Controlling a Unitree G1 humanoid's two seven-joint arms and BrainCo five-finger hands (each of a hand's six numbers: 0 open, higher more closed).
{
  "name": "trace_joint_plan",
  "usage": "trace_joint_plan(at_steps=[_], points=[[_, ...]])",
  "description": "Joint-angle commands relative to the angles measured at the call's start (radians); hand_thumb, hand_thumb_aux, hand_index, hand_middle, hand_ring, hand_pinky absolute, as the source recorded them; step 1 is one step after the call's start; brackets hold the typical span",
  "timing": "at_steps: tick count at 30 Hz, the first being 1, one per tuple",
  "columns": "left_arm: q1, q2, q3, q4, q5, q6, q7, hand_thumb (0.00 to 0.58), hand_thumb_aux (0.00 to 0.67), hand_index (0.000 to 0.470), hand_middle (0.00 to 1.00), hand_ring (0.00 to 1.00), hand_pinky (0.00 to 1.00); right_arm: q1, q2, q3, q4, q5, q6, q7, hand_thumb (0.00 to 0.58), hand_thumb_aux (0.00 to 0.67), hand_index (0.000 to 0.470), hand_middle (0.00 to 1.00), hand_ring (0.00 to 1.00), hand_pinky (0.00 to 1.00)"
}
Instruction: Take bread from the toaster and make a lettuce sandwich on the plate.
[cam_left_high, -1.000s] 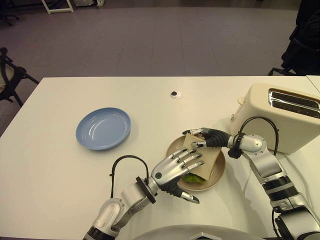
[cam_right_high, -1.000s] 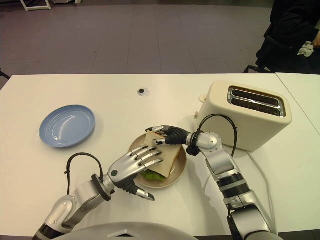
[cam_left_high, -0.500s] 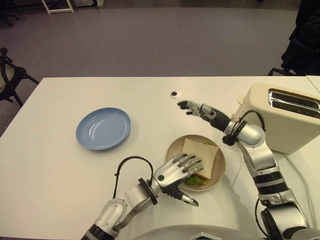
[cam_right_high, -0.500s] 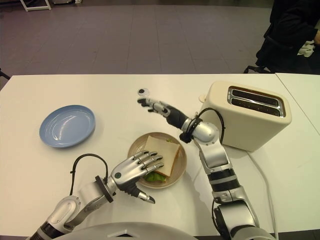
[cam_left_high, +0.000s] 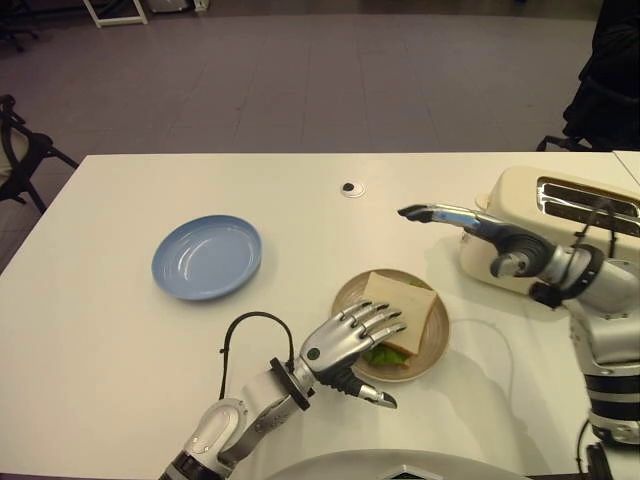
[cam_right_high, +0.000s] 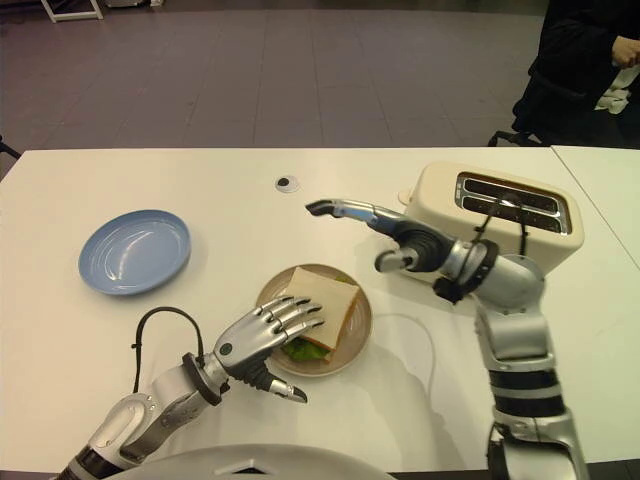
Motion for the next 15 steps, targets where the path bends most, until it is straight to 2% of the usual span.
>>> trace_joint_plan(at_steps=[1, 2, 3, 4, 5, 6, 7, 10, 12, 15], points=[[0.039, 0.004, 0.102, -0.224, -0.283, -0.047, -0.027, 0.000, 0.000, 0.000, 0.00, 0.00, 0.00, 0.178, -0.167, -0.109, -0.043, 0.083, -0.073, 0.173, 0.000, 0.000, 0.000, 0.00, 0.00, 0.00], [0.057, 0.034, 0.122, -0.260, -0.336, -0.038, -0.075, 0.000, 0.000, 0.000, 0.00, 0.00, 0.00, 0.208, -0.190, -0.109, -0.026, 0.056, -0.103, 0.195, 0.000, 0.000, 0.000, 0.18, 0.18, 0.18], [0.084, 0.083, 0.149, -0.289, -0.392, -0.023, -0.136, 0.000, 0.000, 0.000, 0.00, 0.00, 0.00, 0.244, -0.205, -0.091, -0.010, 0.017, -0.139, 0.213, 0.371, 0.268, 0.188, 0.78, 0.78, 0.78], [0.111, 0.124, 0.176, -0.310, -0.430, -0.006, -0.193, 0.000, 0.000, 0.000, 0.00, 0.00, 0.00, 0.275, -0.212, -0.070, -0.005, -0.017, -0.169, 0.222, 0.501, 0.423, 0.297, 1.00, 1.00, 1.00], [0.142, 0.171, 0.199, -0.323, -0.464, 0.009, -0.251, 0.237, 0.155, 0.109, 0.46, 0.46, 0.46, 0.300, -0.207, -0.040, 0.000, -0.058, -0.203, 0.222, 0.578, 0.631, 0.442, 1.00, 1.00, 1.00], [0.179, 0.218, 0.212, -0.326, -0.507, 0.018, -0.308, 0.579, 0.644, 0.452, 1.00, 1.00, 1.00, 0.324, -0.201, -0.011, 0.000, -0.095, -0.231, 0.219, 0.580, 0.670, 0.470, 1.00, 1.00, 1.00], [0.225, 0.269, 0.213, -0.331, -0.561, 0.030, -0.372, 0.580, 0.670, 0.470, 1.00, 1.00, 1.00, 0.350, -0.200, 0.020, -0.002, -0.122, -0.250, 0.221, 0.580, 0.670, 0.470, 1.00, 1.00, 1.00], [0.334, 0.372, 0.157, -0.324, -0.641, 0.082, -0.542, 0.580, 0.670, 0.470, 1.00, 1.00, 1.00, 0.392, -0.209, 0.109, 0.012, -0.197, -0.287, 0.227, 0.580, 0.670, 0.470, 1.00, 1.00, 1.00], [0.348, 0.375, 0.085, -0.288, -0.572, 0.133, -0.624, 0.580, 0.670, 0.470, 1.00, 1.00, 1.00, 0.387, -0.204, 0.164, 0.057, -0.301, -0.329, 0.207, 0.580, 0.670, 0.470, 1.00, 1.00, 1.00], [0.294, 0.344, -0.005, -0.177, -0.397, 0.169, -0.684, 0.580, 0.670, 0.470, 1.00, 1.00, 1.00, 0.361, -0.188, 0.221, 0.150, -0.481, -0.405, 0.132, 0.580, 0.670, 0.470, 1.00, 1.00, 1.00]])
